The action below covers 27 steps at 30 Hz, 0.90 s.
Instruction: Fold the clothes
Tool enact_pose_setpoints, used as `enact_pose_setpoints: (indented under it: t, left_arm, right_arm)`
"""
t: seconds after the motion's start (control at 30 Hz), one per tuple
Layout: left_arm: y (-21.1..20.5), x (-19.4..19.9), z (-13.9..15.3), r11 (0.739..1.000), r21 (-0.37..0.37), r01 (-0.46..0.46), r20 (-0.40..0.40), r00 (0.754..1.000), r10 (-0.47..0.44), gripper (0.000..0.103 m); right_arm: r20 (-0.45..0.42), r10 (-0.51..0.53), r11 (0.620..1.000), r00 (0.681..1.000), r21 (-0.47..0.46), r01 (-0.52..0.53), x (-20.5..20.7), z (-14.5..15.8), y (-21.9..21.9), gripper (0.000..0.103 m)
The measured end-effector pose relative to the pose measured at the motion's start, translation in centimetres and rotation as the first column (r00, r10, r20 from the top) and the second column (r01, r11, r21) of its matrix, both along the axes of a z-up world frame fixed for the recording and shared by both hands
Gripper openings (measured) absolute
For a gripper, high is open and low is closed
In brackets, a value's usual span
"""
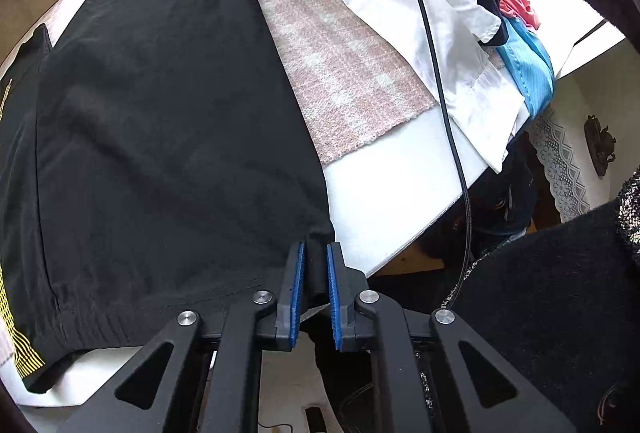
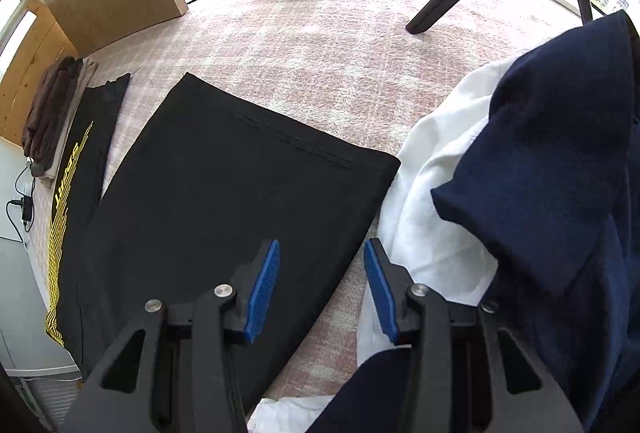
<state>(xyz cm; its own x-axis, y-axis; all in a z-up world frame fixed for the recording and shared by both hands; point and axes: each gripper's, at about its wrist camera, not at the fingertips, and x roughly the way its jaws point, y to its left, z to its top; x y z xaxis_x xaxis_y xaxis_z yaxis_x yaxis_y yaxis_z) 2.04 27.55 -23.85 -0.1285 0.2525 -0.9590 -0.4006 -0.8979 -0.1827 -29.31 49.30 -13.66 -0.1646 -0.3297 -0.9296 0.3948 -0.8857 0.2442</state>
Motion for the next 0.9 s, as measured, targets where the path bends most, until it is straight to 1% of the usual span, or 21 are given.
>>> enact_pose_setpoints:
  t: [0.17,0.23,0.27,0.33,0.4,0.5,0.53,0.57,0.67,0.73,0.8,0.9]
  left_arm:
    - [-2.2,-0.3,1.6,0.992,0.097,-0.076,0.017,0.997,0.075,0.008]
    - [-3.1,-0.4,2.4,0.986,0.132,-0.099,0.018,0.995,0.098,0.008]
    - [-3.6,-0.4,2.8,0.981,0.156,-0.111,0.02,0.994,0.109,0.008]
    - [-4.8,-0.7,3.7,0.962,0.229,-0.148,0.036,0.989,0.143,0.008]
    - [-5.8,-0.9,4.8,0.941,0.292,-0.172,0.042,0.985,0.167,0.008]
    - [-6.9,-1.2,6.9,0.928,0.337,-0.159,0.0,0.986,0.169,0.008]
    - [-7.5,-1.3,7.5,0.922,0.352,-0.16,-0.012,0.985,0.175,0.008]
    - [-8.2,-1.3,8.1,0.917,0.365,-0.16,-0.023,0.983,0.181,0.008]
    - [-12.3,-1.0,9.2,0.899,0.395,-0.188,-0.046,0.974,0.223,0.008]
    - [-15.6,-0.6,9.3,0.886,0.405,-0.225,-0.06,0.961,0.272,0.008]
    - [-18.9,-0.2,8.7,0.875,0.4,-0.271,-0.063,0.945,0.322,0.008]
    - [-24.0,0.9,7.1,0.845,0.421,-0.33,-0.048,0.922,0.384,0.008]
  right_arm:
    - [0.017,-0.006,1.0,1.0,-0.026,0.006,-1.0,-0.5,0.0,0.043]
    - [0.023,-0.008,0.999,1.0,-0.037,0.009,-1.4,-0.7,0.0,0.01]
    - [0.027,-0.009,0.999,1.0,-0.042,0.01,-1.6,-0.8,0.0,0.003]
    - [0.032,-0.018,0.998,0.999,-0.064,0.02,-2.0,-0.7,0.1,0.002]
    - [0.034,-0.059,0.988,0.998,-0.141,0.063,-2.3,1.1,1.2,0.002]
    - [0.042,-0.12,0.959,0.992,-0.254,0.126,-2.9,3.7,2.7,0.002]
    - [0.038,-0.133,0.948,0.99,-0.286,0.138,-3.0,4.8,2.9,0.002]
    - [0.016,-0.13,0.946,0.991,-0.299,0.129,-3.0,6.2,2.3,0.002]
    - [-0.055,-0.086,0.954,0.995,-0.292,0.067,-2.7,10.1,-1.6,0.002]
    - [-0.087,-0.048,0.95,0.995,-0.313,0.018,-2.3,12.4,-5.5,0.002]
    - [-0.13,0.006,0.952,0.991,-0.302,-0.045,-1.7,14.4,-10.5,0.002]
    - [-0.169,0.07,0.96,0.983,-0.257,-0.112,-1.1,15.4,-19.1,0.002]
